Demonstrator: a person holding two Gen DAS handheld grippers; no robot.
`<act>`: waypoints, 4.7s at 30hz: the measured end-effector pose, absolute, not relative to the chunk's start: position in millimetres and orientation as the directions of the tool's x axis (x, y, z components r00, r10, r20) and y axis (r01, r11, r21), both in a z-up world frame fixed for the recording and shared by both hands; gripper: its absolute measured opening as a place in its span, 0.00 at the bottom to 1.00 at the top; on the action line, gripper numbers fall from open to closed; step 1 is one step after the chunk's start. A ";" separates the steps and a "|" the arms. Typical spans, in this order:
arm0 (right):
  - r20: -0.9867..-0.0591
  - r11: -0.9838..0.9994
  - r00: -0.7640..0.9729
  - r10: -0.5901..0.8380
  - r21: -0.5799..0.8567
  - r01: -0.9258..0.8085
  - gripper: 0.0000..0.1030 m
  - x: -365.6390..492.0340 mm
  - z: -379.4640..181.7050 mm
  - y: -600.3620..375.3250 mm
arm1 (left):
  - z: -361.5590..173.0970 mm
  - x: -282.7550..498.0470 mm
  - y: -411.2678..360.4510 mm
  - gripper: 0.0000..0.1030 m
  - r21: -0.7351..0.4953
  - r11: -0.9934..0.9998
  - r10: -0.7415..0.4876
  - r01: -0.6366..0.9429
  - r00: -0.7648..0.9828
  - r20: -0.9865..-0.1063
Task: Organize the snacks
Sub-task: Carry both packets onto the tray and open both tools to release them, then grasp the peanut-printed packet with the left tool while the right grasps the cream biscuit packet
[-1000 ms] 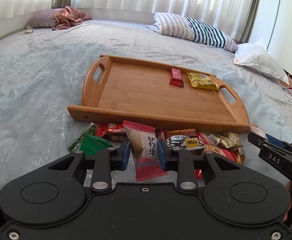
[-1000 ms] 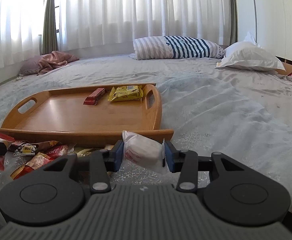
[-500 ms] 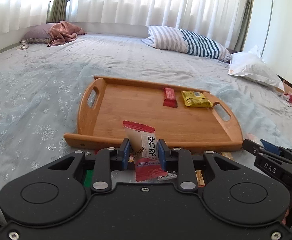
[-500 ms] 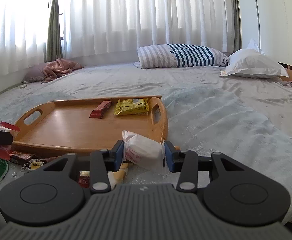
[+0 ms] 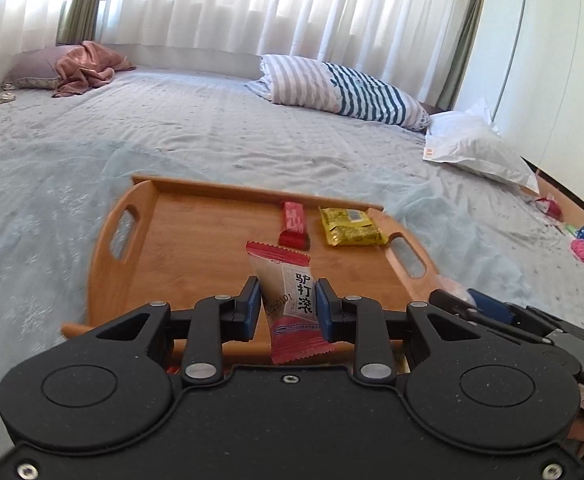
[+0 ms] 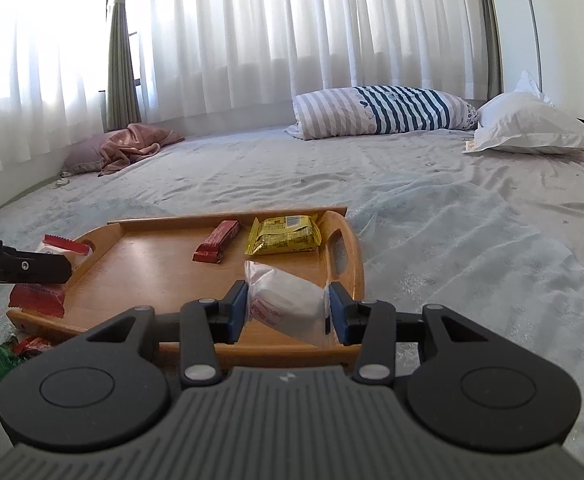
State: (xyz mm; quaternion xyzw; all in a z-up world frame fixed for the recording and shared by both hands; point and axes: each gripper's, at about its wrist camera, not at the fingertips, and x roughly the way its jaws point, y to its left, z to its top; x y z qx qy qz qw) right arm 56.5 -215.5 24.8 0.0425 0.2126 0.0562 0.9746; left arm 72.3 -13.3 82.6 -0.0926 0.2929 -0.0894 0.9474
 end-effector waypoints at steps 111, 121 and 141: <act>-0.437 0.980 0.884 0.166 -0.029 -0.198 0.89 73.5 21.7 -214.3 | 57.9 74.7 -14.7 0.89 -0.214 0.963 -0.263 0.167 0.767 -0.586; -0.467 0.990 0.874 0.131 0.023 -0.136 0.89 47.8 3.5 -222.1 | 47.3 48.0 -8.1 0.89 -0.161 0.976 -0.213 0.145 0.767 -0.605; -0.506 0.988 0.849 0.150 0.053 -0.144 0.51 14.6 -4.0 -204.0 | 34.0 47.2 -12.3 0.47 -0.229 0.967 -0.237 0.108 0.702 -0.671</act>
